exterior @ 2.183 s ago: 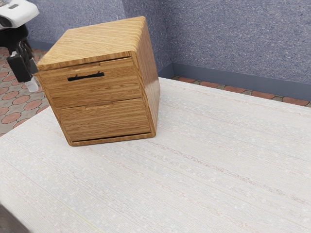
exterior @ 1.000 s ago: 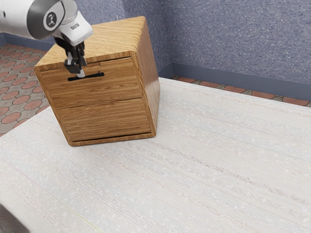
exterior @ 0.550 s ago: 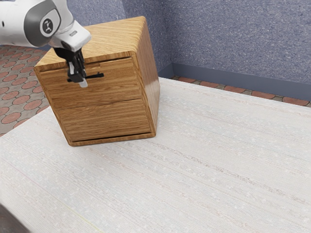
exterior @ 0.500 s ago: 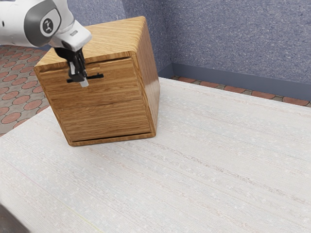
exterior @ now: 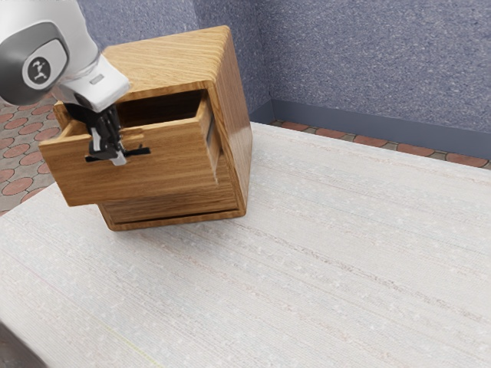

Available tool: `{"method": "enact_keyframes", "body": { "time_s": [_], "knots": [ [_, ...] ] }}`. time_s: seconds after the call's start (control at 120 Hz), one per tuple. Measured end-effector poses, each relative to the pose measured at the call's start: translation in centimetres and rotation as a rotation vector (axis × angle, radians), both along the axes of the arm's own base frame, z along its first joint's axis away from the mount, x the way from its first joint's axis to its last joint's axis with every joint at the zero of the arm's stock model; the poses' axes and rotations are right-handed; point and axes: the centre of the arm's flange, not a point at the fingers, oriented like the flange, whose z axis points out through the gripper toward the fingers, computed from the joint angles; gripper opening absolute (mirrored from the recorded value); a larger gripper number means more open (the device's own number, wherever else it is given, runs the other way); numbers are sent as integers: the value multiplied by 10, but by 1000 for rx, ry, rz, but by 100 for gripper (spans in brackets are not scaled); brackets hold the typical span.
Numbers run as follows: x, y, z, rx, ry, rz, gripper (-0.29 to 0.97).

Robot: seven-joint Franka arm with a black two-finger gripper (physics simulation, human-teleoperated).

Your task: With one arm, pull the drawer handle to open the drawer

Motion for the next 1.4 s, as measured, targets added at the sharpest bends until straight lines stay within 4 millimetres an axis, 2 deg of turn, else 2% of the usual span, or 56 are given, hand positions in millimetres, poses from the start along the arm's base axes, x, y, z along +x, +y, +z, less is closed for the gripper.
{"method": "enact_keyframes", "body": {
  "time_s": [0.142,0.217,0.4,0.575,0.708,0.8,1.017,1.192,1.4],
  "knots": [
    [-30,2,0,-9,-1,26,2],
    [-38,-9,1,-12,-5,15,3],
    [-41,-42,-7,-16,8,-35,4],
    [-64,-65,-3,26,0,-59,-3],
    [-91,-68,-7,58,5,-47,1],
    [-99,-72,-7,69,2,-40,2],
    [-119,-98,-5,127,-11,-47,3],
    [-122,-99,-7,133,-12,-20,6],
    [-122,-99,-7,128,-17,5,17]
  ]
}}
